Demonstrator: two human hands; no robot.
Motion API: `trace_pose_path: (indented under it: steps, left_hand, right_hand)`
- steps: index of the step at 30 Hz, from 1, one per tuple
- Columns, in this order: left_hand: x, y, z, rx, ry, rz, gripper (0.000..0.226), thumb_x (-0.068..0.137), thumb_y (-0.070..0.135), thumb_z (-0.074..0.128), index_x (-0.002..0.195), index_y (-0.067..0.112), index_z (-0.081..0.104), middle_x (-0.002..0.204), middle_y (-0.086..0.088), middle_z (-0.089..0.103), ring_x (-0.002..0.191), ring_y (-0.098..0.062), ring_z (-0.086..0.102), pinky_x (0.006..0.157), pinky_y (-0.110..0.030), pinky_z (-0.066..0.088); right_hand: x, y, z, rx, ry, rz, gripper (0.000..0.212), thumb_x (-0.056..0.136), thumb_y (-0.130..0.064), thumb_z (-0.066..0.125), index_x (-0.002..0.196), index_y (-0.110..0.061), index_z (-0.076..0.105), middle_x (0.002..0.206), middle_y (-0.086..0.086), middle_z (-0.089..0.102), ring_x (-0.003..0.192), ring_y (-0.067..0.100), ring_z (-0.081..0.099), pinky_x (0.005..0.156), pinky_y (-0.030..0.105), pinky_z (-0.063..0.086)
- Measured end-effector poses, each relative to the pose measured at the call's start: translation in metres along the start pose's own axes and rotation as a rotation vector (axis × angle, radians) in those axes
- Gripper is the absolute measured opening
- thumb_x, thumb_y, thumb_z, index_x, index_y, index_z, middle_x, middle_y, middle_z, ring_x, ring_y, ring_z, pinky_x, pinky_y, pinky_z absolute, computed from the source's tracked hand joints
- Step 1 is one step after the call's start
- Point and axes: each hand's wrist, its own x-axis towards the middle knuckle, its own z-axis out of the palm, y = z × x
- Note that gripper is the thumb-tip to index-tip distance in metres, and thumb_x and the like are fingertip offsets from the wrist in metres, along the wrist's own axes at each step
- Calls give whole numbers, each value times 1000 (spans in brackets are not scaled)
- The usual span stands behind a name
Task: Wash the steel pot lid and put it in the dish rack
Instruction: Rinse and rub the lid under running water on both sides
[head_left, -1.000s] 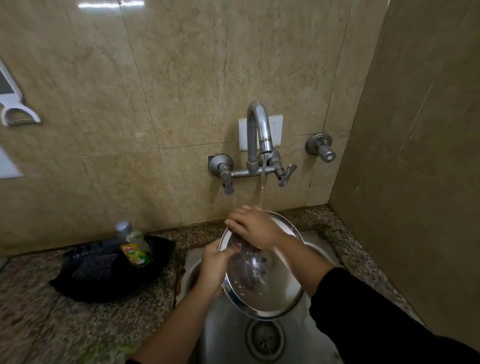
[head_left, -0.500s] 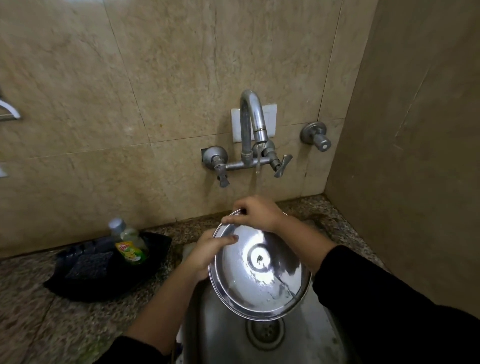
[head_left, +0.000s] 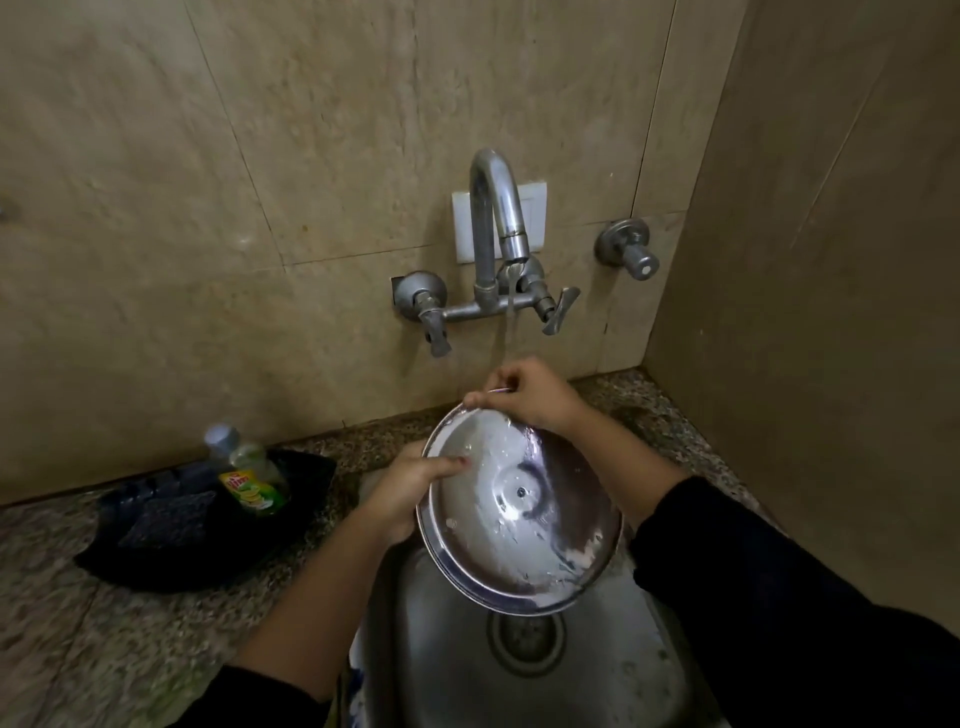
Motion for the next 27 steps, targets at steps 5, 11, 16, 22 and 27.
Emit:
trace_pose_path:
  steps: [5, 11, 16, 22, 27]
  left_hand:
    - [-1, -12, -8, -132, 72, -38, 28, 86, 7, 59, 114, 7, 62, 98, -17, 71, 88, -32, 68, 69, -36, 57]
    - [4, 1, 8, -8, -78, 8, 33, 81, -11, 53, 105, 7, 66, 90, -12, 74, 81, -26, 69, 76, -35, 55]
    - [-3, -18, 1, -136, 50, 34, 30, 85, -4, 54, 110, 10, 64, 88, -10, 75, 78, -26, 71, 61, -32, 57]
    - [-4, -18, 12, -125, 13, 37, 21, 96, 24, 51, 104, 12, 67, 87, -3, 77, 80, -16, 74, 68, -26, 59]
    - [-8, -40, 8, -147, 187, 48, 36, 96, 41, 47, 111, 15, 67, 107, -8, 74, 103, -24, 68, 95, -42, 51]
  right_hand:
    - [-6, 34, -11, 146, 267, 129, 35, 82, -37, 73, 60, -16, 56, 56, -2, 55, 55, 11, 50, 65, 34, 43]
    - [-5, -4, 19, -140, -22, -81, 31, 72, -50, 76, 78, -20, 72, 72, 0, 72, 71, 17, 68, 67, 35, 51]
    - [-13, 34, -7, 1, 314, 159, 45, 75, -51, 74, 68, -8, 64, 61, 3, 62, 57, 13, 56, 61, 33, 46]
    - [-21, 30, 28, -42, 255, -6, 27, 79, -51, 66, 81, -25, 70, 81, -6, 71, 79, 11, 66, 71, 34, 51]
    - [-42, 60, 39, -332, 533, 9, 29, 97, -31, 45, 109, -15, 66, 109, 4, 67, 103, 23, 59, 87, 38, 47]
